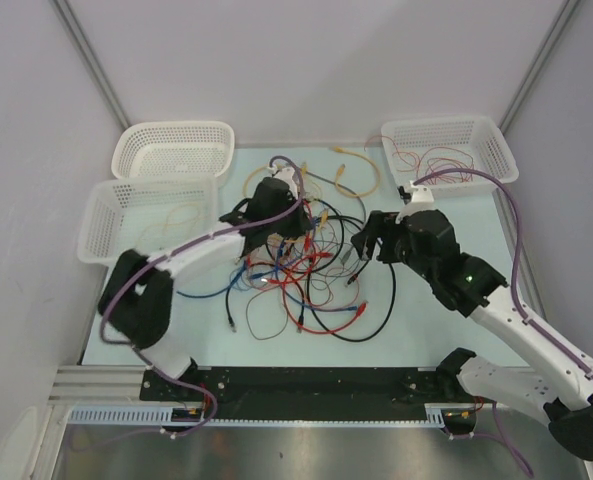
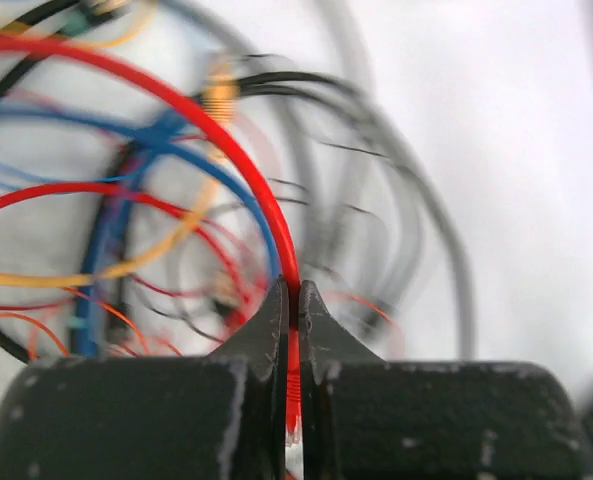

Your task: Untangle the cables

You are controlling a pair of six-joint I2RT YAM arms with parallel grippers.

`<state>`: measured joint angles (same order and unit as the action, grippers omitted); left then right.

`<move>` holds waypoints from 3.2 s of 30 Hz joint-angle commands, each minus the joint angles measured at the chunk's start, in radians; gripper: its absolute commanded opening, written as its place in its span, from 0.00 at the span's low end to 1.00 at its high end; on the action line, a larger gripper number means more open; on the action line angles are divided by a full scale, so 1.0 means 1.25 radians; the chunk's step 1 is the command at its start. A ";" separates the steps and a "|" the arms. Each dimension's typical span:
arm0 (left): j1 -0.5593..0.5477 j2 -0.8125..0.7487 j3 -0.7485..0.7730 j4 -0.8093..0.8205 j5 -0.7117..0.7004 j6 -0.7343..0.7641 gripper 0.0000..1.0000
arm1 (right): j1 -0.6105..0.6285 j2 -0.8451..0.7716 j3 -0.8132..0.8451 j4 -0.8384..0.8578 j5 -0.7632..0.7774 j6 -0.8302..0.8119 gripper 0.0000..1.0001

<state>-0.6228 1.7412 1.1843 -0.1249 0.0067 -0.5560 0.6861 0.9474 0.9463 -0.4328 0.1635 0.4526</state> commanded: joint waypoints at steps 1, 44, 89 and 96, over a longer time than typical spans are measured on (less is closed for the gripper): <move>-0.021 -0.227 -0.086 0.096 0.267 0.087 0.00 | -0.009 -0.015 0.005 0.048 -0.012 0.022 0.81; -0.110 -0.590 -0.335 0.148 0.427 0.223 0.00 | -0.048 0.218 0.011 0.331 -0.492 0.274 0.30; -0.112 -0.723 -0.432 -0.079 0.022 0.111 0.69 | -0.635 0.542 0.398 0.420 -0.044 0.349 0.00; -0.110 -0.746 -0.449 -0.065 -0.003 0.073 0.69 | -0.621 0.748 0.720 0.134 0.048 0.277 0.78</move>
<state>-0.7601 0.8352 0.6418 -0.2440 0.0238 -0.4236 -0.1097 1.8160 1.6291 -0.1078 0.1337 0.8448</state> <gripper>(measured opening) 0.692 0.662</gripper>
